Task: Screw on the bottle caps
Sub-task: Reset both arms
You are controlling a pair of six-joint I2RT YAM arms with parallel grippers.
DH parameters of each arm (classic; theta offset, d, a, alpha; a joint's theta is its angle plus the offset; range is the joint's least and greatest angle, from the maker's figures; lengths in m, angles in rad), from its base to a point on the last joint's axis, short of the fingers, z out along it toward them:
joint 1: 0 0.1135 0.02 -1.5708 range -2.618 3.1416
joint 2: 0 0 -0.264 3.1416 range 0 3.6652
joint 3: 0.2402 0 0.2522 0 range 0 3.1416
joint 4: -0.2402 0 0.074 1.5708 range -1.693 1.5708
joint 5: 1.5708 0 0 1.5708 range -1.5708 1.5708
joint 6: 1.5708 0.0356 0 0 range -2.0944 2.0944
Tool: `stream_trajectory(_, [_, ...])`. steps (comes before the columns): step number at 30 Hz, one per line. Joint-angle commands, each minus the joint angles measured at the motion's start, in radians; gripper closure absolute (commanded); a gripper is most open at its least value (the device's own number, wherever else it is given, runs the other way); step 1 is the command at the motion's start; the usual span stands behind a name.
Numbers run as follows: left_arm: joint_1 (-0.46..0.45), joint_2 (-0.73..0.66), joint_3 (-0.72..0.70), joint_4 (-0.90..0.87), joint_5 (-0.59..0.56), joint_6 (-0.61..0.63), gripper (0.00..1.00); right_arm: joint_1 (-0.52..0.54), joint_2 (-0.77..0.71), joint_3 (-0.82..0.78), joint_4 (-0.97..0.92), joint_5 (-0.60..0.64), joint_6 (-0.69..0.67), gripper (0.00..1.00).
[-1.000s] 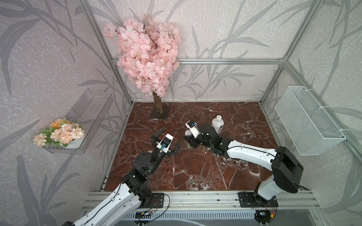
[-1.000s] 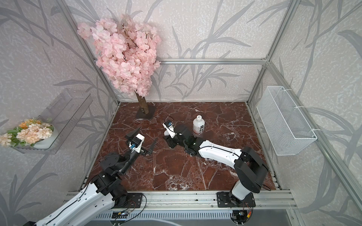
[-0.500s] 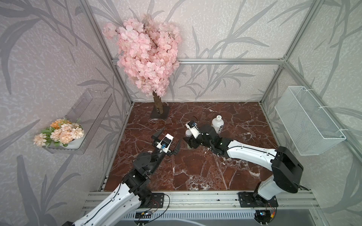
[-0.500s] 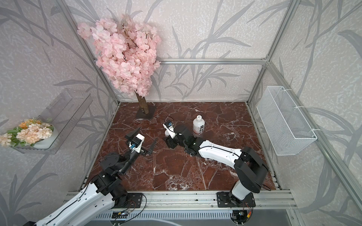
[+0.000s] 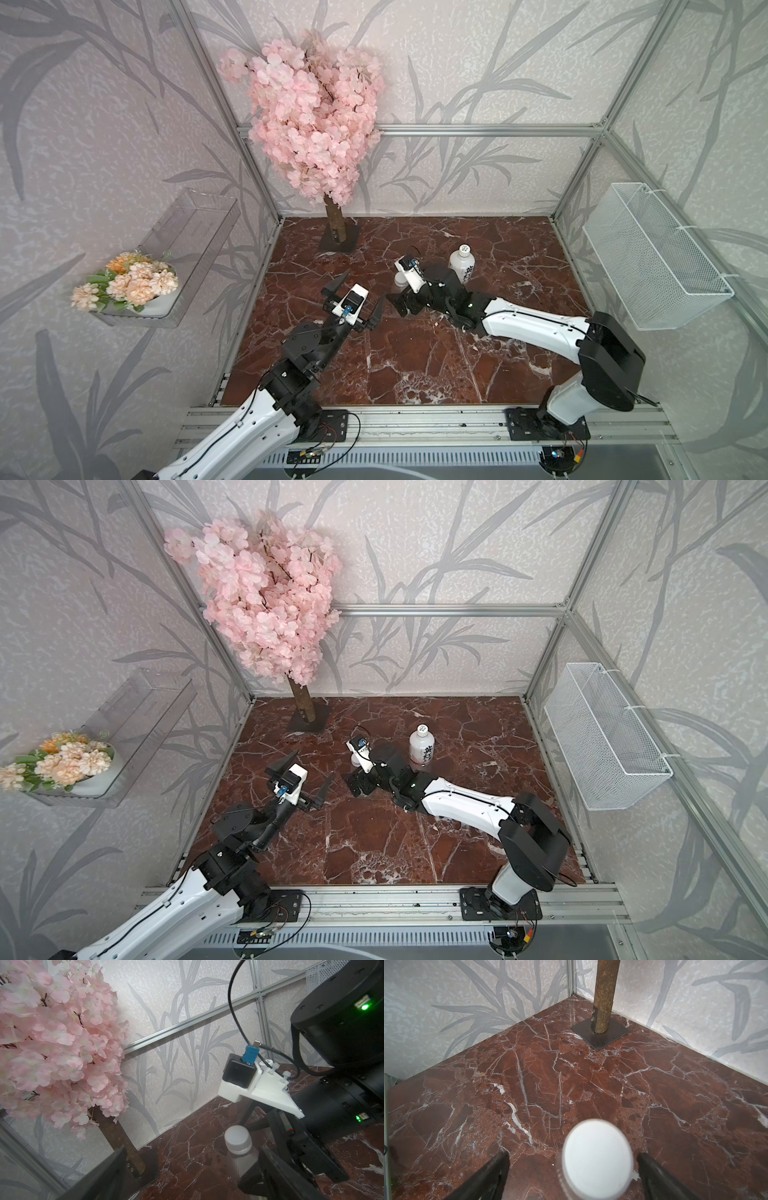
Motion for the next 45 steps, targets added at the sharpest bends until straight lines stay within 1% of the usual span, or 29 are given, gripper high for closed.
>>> stream_trajectory(1, [-0.002, -0.006, 0.002, -0.001, -0.014, -0.004, 0.00, 0.000, -0.061, 0.043, -0.015, 0.025, -0.028, 0.01])
stream_trajectory(4, [-0.001, -0.012, 0.003, 0.029, -0.073, -0.006, 0.00, 0.005, -0.137, 0.114, -0.121, 0.083, -0.094, 0.01])
stream_trajectory(7, [0.002, -0.010, -0.016, 0.098, -0.185, 0.011, 0.00, 0.001, -0.239, 0.152, -0.180, 0.188, -0.170, 0.01])
stream_trajectory(8, [0.007, -0.003, -0.024, 0.121, -0.219, 0.024, 0.00, -0.008, -0.275, 0.161, -0.203, 0.224, -0.187, 0.01])
stream_trajectory(10, [0.028, 0.022, -0.034, 0.150, -0.273, 0.023, 0.00, -0.053, -0.330, 0.184, -0.287, 0.257, -0.192, 0.01])
stream_trajectory(13, [0.102, 0.073, -0.038, 0.158, -0.271, -0.022, 0.00, -0.181, -0.424, 0.154, -0.380, 0.250, -0.139, 0.01])
stream_trajectory(15, [0.172, 0.109, -0.058, 0.196, -0.267, -0.073, 0.00, -0.316, -0.495, 0.083, -0.400, 0.180, -0.079, 0.01])
stream_trajectory(18, [0.265, 0.164, -0.101, 0.273, -0.260, -0.132, 0.00, -0.472, -0.580, -0.076, -0.355, 0.099, -0.042, 0.01])
stream_trajectory(22, [0.352, 0.280, -0.123, 0.330, -0.269, -0.197, 0.00, -0.600, -0.616, -0.265, -0.256, 0.068, -0.027, 0.01])
stream_trajectory(24, [0.389, 0.350, -0.119, 0.349, -0.281, -0.228, 0.00, -0.656, -0.606, -0.359, -0.174, 0.059, -0.016, 0.01])
stream_trajectory(27, [0.442, 0.446, -0.109, 0.373, -0.270, -0.265, 0.00, -0.740, -0.566, -0.469, -0.043, 0.046, 0.012, 0.01])
stream_trajectory(30, [0.473, 0.530, -0.120, 0.461, -0.275, -0.295, 0.00, -0.808, -0.507, -0.570, 0.141, 0.048, 0.023, 0.01])
stream_trajectory(32, [0.484, 0.588, -0.130, 0.524, -0.275, -0.300, 0.00, -0.857, -0.435, -0.613, 0.257, 0.027, 0.040, 0.01])
stream_trajectory(37, [0.502, 0.753, -0.140, 0.651, -0.291, -0.319, 0.00, -0.911, -0.212, -0.659, 0.531, 0.014, 0.046, 0.01])
stream_trajectory(39, [0.510, 0.798, -0.161, 0.736, -0.285, -0.321, 0.00, -0.922, -0.188, -0.632, 0.520, 0.004, 0.028, 0.01])
stream_trajectory(41, [0.522, 0.844, -0.174, 0.817, -0.279, -0.315, 0.00, -0.935, -0.136, -0.636, 0.607, 0.010, 0.016, 0.01])
stream_trajectory(42, [0.524, 0.854, -0.168, 0.825, -0.283, -0.310, 0.00, -0.944, -0.110, -0.642, 0.658, 0.011, 0.018, 0.01])
stream_trajectory(45, [0.554, 0.887, -0.164, 0.861, -0.251, -0.332, 0.00, -0.968, -0.092, -0.652, 0.696, 0.001, 0.049, 0.01])
